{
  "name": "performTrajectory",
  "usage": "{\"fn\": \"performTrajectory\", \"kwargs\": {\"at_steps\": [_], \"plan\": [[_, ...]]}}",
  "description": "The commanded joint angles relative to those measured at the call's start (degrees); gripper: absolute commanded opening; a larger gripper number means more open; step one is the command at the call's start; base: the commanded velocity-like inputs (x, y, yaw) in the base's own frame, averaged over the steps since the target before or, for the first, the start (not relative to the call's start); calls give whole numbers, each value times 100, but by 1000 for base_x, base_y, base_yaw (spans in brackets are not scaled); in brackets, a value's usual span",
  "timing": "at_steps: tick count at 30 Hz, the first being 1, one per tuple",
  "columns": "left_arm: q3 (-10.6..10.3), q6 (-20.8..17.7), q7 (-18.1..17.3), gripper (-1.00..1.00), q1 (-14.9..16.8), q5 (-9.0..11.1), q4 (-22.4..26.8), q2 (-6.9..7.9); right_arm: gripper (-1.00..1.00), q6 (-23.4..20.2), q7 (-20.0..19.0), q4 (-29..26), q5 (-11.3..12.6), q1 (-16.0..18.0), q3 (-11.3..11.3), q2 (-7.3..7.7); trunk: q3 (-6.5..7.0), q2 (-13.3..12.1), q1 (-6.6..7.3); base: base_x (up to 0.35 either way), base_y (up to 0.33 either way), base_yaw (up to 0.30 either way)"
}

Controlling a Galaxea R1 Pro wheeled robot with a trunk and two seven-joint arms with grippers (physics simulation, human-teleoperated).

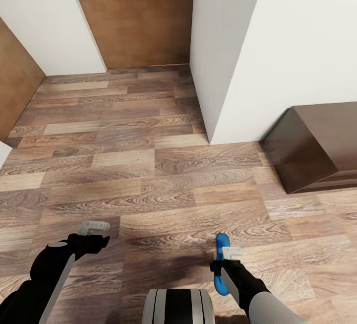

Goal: In the bedroom, move the book from the bed onto either nightstand, and place the two sandals side by side next to the bed.

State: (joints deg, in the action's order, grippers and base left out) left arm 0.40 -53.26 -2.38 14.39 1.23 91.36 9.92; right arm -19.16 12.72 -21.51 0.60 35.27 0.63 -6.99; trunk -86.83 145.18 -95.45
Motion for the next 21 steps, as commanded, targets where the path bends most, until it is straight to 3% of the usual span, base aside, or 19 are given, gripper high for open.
{"fn": "performTrajectory", "kwargs": {"at_steps": [1,21], "plan": [[4,-27,-17,100,2,9,5,1,100,-35,22,-11,6,1,7,0,-4,1,1,0,0,0],[4,-27,-17,100,2,5,5,-1,100,-5,13,-19,10,7,2,-4,-4,1,1,0,0,0]]}}
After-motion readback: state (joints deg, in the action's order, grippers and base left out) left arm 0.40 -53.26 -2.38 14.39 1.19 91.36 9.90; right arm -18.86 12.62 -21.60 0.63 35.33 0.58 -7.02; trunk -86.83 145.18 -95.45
